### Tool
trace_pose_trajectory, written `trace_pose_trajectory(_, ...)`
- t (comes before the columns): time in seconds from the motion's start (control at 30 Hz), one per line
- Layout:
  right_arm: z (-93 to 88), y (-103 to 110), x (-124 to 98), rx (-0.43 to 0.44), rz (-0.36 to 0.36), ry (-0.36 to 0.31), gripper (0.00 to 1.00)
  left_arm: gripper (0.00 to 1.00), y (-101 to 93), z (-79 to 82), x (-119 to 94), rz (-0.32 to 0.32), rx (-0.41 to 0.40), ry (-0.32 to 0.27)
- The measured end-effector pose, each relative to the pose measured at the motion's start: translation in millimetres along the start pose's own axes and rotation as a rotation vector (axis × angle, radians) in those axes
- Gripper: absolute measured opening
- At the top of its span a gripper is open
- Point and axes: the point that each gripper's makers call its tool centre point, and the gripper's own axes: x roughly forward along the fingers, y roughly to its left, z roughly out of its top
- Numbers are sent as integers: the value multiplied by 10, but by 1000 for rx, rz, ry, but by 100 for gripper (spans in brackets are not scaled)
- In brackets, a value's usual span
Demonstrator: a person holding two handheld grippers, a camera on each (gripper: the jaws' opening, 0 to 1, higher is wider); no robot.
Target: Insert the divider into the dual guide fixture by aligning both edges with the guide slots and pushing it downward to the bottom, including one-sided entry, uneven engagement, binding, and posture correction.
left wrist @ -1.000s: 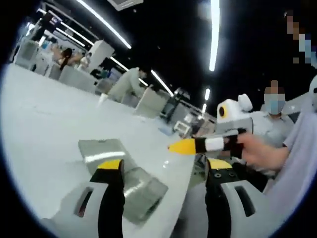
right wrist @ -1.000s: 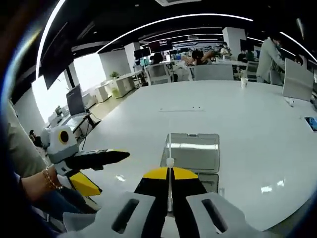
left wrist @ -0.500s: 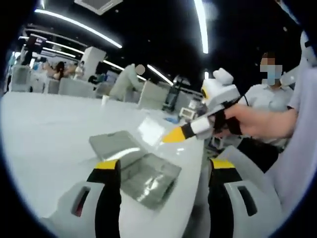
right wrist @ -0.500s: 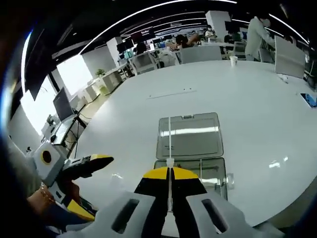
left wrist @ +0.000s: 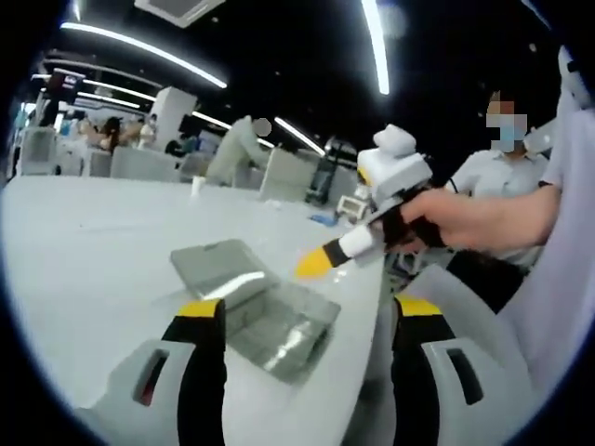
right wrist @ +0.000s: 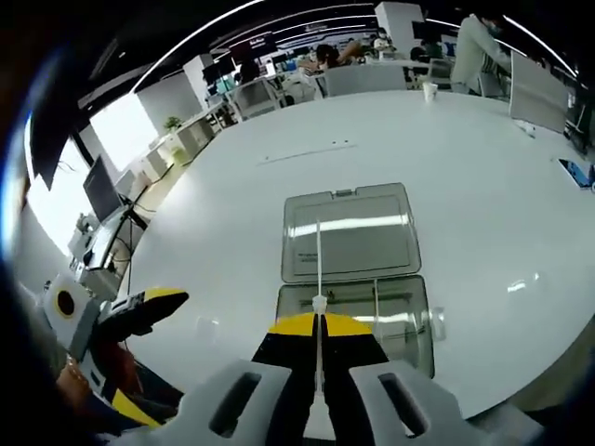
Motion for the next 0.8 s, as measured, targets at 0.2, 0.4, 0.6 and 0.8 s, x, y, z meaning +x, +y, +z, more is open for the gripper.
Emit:
trace_pose_trajectory(0.2, -109, 14, 119, 5, -12, 41, 0, 70, -52, -73, -24, -8, 29, 19)
trace_pose_trajectory(0.4, -208, 9, 145, 9, -21, 66, 0, 72, -31, -61, -84, 0, 40, -10)
trace_pose_trajectory(0.6, -266, -7, 143, 5, -28, 80, 0, 72, 22, -40, -181, 23, 46, -21)
trace_pose_trajectory(0.8, -321, -16, 168, 8, -29, 93, 0, 71, 16, 56, -234, 37, 42, -61)
